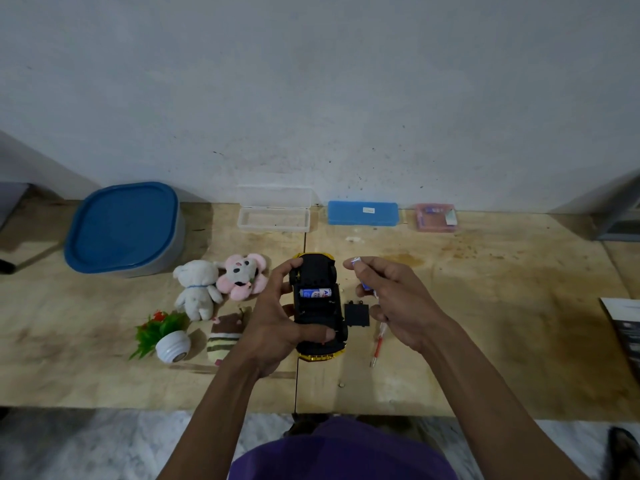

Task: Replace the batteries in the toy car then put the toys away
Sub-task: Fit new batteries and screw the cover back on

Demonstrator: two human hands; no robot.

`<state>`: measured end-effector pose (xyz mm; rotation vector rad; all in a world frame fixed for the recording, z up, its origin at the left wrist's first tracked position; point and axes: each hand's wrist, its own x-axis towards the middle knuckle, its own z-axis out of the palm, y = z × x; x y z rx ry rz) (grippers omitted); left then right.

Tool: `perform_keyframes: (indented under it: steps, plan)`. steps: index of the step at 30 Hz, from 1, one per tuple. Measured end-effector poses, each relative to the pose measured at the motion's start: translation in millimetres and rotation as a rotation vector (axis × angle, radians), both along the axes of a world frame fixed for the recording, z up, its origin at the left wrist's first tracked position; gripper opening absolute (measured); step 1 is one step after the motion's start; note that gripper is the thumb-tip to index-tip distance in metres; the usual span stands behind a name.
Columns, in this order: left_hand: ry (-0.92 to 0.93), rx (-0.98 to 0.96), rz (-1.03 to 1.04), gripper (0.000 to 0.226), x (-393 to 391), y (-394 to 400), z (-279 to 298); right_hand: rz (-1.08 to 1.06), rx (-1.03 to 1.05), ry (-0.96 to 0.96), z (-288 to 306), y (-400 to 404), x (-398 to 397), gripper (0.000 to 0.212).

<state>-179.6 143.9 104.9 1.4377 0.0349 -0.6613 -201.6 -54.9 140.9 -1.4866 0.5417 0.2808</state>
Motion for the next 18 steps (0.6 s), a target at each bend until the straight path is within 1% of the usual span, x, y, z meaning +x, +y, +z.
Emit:
perform_keyframes:
  steps: [3,6,8,12,15,18]
  plan:
    - [0.018,-0.012,-0.010,0.113,-1,-4,1,0.030,-0.074,-0.043,1,4,1,0.019]
    - [0.030,-0.025,-0.004,0.112,-2,-6,4,0.067,-0.067,-0.111,1,7,0,0.016]
    - [0.037,-0.037,-0.009,0.111,-2,-7,6,0.119,-0.171,-0.198,-1,8,1,0.012]
    - [0.027,-0.055,-0.026,0.112,-1,-7,8,0.289,-0.417,-0.425,-3,12,5,0.021]
    - [0.028,-0.061,-0.038,0.110,-1,-8,10,0.436,-0.501,-0.487,-3,15,9,0.019]
    - [0.030,-0.069,-0.048,0.109,-1,-7,12,0.610,-0.707,-0.584,-6,13,16,0.019]
